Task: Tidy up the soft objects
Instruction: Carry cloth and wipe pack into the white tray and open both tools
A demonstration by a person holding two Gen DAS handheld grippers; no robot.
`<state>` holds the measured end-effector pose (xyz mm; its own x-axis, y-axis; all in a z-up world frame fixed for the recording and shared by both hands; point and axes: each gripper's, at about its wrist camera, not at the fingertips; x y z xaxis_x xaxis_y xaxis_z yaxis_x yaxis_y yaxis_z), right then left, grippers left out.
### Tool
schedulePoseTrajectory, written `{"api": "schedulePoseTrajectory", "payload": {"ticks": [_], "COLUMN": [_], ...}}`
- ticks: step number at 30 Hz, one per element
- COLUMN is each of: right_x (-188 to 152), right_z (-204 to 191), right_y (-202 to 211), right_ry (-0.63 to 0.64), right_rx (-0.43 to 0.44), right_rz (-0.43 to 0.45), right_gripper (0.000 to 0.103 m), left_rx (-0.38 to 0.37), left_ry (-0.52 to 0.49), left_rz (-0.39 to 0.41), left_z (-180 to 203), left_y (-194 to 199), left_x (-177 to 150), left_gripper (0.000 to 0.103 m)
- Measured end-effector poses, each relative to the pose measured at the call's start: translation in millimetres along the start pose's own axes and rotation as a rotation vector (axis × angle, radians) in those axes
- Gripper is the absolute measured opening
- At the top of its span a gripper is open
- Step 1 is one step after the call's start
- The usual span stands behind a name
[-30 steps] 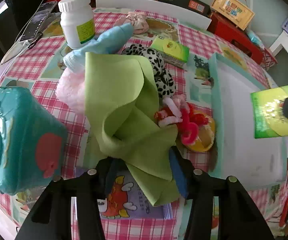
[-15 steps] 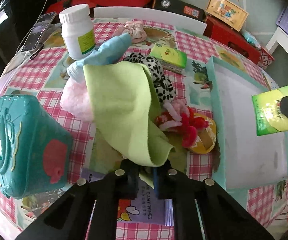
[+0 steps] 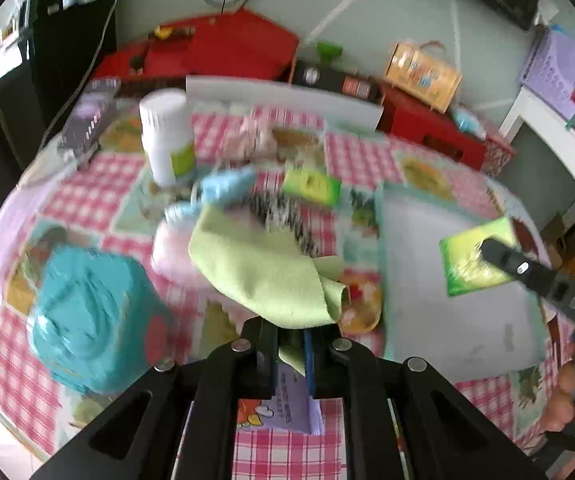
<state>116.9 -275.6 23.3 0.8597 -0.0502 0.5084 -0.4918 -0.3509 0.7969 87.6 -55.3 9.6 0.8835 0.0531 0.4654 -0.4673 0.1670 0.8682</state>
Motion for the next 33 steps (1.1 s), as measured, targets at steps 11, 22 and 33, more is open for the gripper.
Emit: {"api": "schedulePoseTrajectory", "payload": {"ticks": [11, 22, 33], "right_x": [6, 6, -4], "right_z": [7, 58, 122], "right_y": [39, 65, 62], "right_ry": [-0.002, -0.097, -0.237], "right_rx": [-0.064, -0.289, -0.423], "right_rz": [0.12, 0.162, 0.114], "right_gripper": [0.024, 0.024, 0.024], "left_rx": [-0.044, -0.137, -0.175], "left_ry": [-0.094, -0.246, -0.328], "left_rz": [0.188, 0.154, 0.08], "left_z": [31, 113, 174], "left_y": [60, 23, -33], "left_x": [34, 52, 45], "left_gripper": [0.01, 0.01, 0.01]}}
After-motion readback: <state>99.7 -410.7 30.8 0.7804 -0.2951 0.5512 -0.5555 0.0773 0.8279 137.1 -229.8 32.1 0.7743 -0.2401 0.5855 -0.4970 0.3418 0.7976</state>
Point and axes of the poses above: each gripper's, at about its wrist camera, not at the fingertips, and y roughly against the way its jaws point, z to its right, x to its top, and after that the axes turned 9 degrees about -z, right-handed
